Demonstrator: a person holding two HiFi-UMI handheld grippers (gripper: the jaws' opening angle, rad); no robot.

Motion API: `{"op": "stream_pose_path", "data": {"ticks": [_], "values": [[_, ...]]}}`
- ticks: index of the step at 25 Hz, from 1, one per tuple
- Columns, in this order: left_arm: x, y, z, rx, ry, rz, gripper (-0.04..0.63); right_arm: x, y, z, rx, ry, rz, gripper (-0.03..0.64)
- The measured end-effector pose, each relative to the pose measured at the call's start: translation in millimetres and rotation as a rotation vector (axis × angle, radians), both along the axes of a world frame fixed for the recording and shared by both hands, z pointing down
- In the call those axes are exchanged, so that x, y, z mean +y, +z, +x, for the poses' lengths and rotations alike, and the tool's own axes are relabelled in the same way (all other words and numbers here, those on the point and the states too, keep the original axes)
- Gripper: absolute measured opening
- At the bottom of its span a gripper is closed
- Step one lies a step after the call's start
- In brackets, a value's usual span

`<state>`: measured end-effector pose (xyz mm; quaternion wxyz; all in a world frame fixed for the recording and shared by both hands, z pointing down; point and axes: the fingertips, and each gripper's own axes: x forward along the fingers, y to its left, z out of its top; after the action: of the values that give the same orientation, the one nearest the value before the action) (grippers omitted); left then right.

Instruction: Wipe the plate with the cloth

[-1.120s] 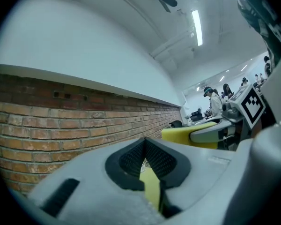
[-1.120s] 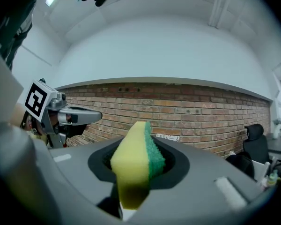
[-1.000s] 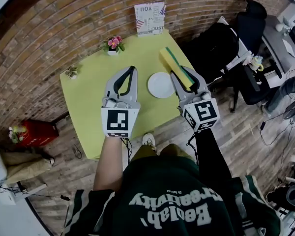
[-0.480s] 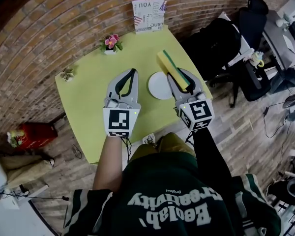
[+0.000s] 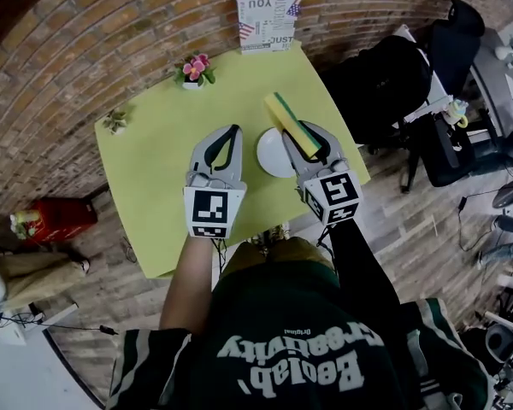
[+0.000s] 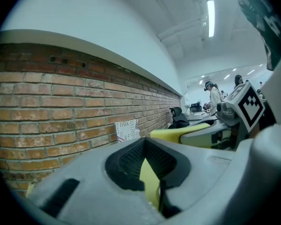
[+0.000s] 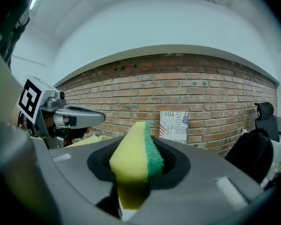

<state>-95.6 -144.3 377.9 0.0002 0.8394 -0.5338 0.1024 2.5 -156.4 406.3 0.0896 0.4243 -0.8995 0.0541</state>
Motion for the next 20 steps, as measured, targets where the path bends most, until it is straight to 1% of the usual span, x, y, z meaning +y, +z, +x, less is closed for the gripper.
{"op": "stream_pose_path", "data": {"ticks": [8,13,16,20], "values": [[-18.6,24.3,11.1,-0.017,-0.06,-0.047,0.006,-24.3,28.6,2.1,-0.001,-0.082,-0.061,0.143],[-22.8,44.4,12.8,-0.016,-0.116,-0.073,0.006,-30.9,53.2,2.2,-0.001,-0.133,-0.097,0.143],[-22.5,52.8,15.7,-0.002,-0.137,-0.087,0.006,-33.1,67.6,2.2,-0.014,-0.142,-0.13,0.143],[-20.5,61.6,23.3,-0.003,-0.134,-0.099,0.006,-32.9,88.0,1.3,-0.02,-0.139,-0.18,0.143]]}}
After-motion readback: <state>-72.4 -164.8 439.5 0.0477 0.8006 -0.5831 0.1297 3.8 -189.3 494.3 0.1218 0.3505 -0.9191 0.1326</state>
